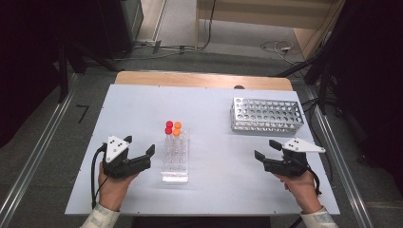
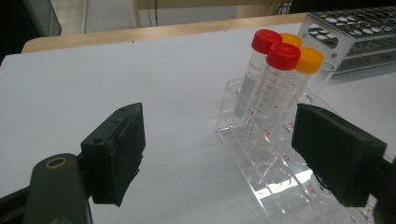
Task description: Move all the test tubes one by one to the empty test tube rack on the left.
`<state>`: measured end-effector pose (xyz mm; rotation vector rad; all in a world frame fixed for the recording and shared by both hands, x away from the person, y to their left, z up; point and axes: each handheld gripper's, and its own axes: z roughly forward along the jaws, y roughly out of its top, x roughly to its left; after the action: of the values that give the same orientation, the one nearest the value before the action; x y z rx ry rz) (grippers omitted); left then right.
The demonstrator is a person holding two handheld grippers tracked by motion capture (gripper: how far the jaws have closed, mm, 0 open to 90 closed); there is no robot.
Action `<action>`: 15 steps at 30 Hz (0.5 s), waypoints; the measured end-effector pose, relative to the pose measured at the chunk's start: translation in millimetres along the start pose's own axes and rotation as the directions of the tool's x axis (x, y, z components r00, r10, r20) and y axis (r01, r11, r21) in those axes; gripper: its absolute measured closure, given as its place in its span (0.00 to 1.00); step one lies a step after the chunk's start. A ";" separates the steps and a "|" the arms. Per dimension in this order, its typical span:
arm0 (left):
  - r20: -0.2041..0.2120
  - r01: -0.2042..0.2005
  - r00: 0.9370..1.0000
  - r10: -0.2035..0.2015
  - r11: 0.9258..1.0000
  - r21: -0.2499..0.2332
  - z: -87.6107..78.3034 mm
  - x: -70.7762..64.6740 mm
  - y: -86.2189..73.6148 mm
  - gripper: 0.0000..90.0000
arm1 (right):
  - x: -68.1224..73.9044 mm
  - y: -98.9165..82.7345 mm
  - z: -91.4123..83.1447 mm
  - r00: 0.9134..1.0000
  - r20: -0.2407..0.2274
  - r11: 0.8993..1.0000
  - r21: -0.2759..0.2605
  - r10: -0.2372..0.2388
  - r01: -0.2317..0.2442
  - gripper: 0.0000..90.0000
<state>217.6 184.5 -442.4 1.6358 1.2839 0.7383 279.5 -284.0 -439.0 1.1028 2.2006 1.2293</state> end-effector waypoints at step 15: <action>-0.025 0.040 0.999 -0.039 0.999 0.013 -12.0 13.3 -16.3 0.19 | -20.6 -19.3 -16.7 0.998 0.052 0.999 0.002 0.044 -0.044 0.28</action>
<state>204.2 201.6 -453.1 1.6117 1.3375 0.7292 272.7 -315.1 -447.0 1.1773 2.1512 1.2018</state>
